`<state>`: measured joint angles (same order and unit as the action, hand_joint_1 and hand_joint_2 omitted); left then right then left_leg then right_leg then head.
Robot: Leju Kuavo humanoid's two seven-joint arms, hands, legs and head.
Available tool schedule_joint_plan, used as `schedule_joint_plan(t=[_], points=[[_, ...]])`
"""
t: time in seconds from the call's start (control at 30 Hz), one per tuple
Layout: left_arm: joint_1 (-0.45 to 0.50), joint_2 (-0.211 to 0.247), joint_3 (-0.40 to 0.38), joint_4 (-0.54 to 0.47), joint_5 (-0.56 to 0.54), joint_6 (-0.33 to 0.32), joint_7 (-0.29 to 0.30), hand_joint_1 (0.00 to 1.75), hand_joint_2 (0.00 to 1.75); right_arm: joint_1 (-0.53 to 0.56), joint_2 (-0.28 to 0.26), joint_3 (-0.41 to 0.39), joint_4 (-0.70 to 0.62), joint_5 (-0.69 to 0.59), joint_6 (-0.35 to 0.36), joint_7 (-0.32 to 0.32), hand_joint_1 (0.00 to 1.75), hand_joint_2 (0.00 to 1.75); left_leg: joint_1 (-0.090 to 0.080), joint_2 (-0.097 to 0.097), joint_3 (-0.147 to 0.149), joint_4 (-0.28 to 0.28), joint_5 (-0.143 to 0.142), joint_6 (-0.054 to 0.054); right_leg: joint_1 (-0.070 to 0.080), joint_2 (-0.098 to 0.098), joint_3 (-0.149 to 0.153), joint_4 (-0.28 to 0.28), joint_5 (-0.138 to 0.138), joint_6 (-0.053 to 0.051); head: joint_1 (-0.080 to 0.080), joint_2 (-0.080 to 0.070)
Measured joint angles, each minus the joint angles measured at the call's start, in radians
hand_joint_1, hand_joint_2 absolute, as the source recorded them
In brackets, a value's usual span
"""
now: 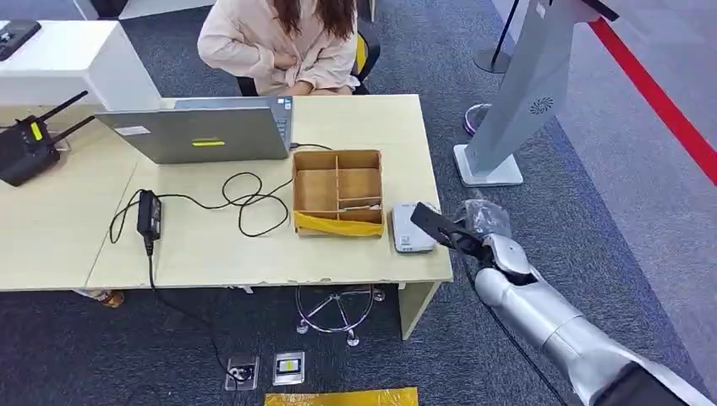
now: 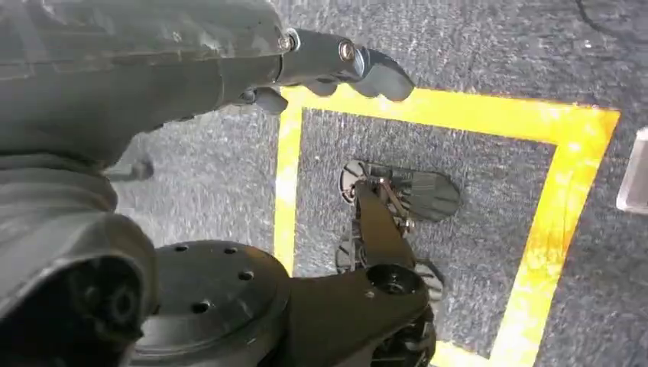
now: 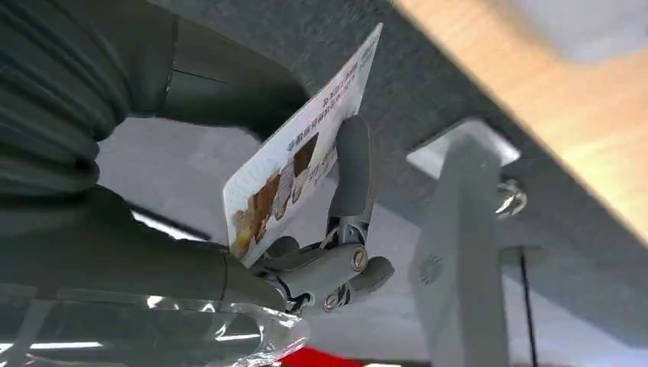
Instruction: Pass the card to the sensor for recognition and then transmit it.
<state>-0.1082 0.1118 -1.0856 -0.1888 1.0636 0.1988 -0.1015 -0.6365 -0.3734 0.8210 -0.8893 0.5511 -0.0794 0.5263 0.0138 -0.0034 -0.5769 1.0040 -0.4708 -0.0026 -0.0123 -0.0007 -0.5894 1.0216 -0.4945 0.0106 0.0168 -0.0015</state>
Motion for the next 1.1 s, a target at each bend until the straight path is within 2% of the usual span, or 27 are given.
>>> schedule_joint_plan(t=[0.17,0.27,0.43,0.67,0.77,0.9,1.1], points=[[-0.024,0.002,-0.024,0.000,-0.031,-0.021,0.001,0.00,0.00,0.004,-0.047,-0.055,-0.203,0.080,0.083,0.084,1.75,1.75,0.000,0.000,0.000,0.000,0.000,0.000,0.000,0.000,0.000,0.000,0.000,0.000,0.000,0.000],[-0.031,0.002,-0.037,0.000,-0.035,-0.023,0.003,0.00,0.00,0.006,-0.062,-0.083,-0.302,0.091,0.097,0.094,1.75,1.75,0.001,0.000,0.000,0.000,0.000,0.000,0.001,0.000,0.000,0.000,0.000,0.000,0.000,0.000],[-0.040,0.002,-0.055,0.000,-0.049,-0.048,0.013,0.00,0.00,0.000,-0.067,-0.105,-0.391,0.133,0.125,0.076,1.75,1.75,0.001,0.001,0.000,0.000,0.000,0.000,0.001,0.000,0.000,0.000,0.000,0.000,0.000,0.000],[-0.054,0.002,-0.065,0.000,-0.052,-0.055,0.017,0.00,0.00,-0.034,-0.045,-0.104,-0.415,0.145,0.147,0.071,1.75,1.75,0.000,0.000,0.000,0.000,0.000,0.000,0.001,0.000,0.000,0.000,0.000,0.000,0.000,0.000],[-0.056,0.002,-0.071,0.000,-0.050,-0.059,0.017,0.00,0.00,-0.045,-0.036,-0.103,-0.416,0.143,0.161,0.045,1.75,1.75,0.001,0.000,-0.001,0.000,0.000,0.000,0.001,0.000,0.000,0.000,0.000,0.000,0.000,0.000],[-0.057,0.002,-0.072,0.000,-0.038,-0.061,0.017,0.00,0.00,-0.094,0.006,-0.094,-0.381,0.141,0.158,-0.010,1.75,1.75,0.001,0.000,-0.001,-0.001,0.000,0.000,0.001,0.000,0.000,0.000,0.000,0.000,-0.001,0.000],[-0.058,0.002,-0.072,0.000,-0.024,-0.060,0.022,0.00,0.00,-0.142,0.078,-0.084,-0.275,0.136,0.129,-0.046,1.75,1.75,0.001,-0.002,-0.002,-0.001,0.001,-0.001,0.001,-0.002,0.000,0.001,0.000,0.000,0.000,0.000]])
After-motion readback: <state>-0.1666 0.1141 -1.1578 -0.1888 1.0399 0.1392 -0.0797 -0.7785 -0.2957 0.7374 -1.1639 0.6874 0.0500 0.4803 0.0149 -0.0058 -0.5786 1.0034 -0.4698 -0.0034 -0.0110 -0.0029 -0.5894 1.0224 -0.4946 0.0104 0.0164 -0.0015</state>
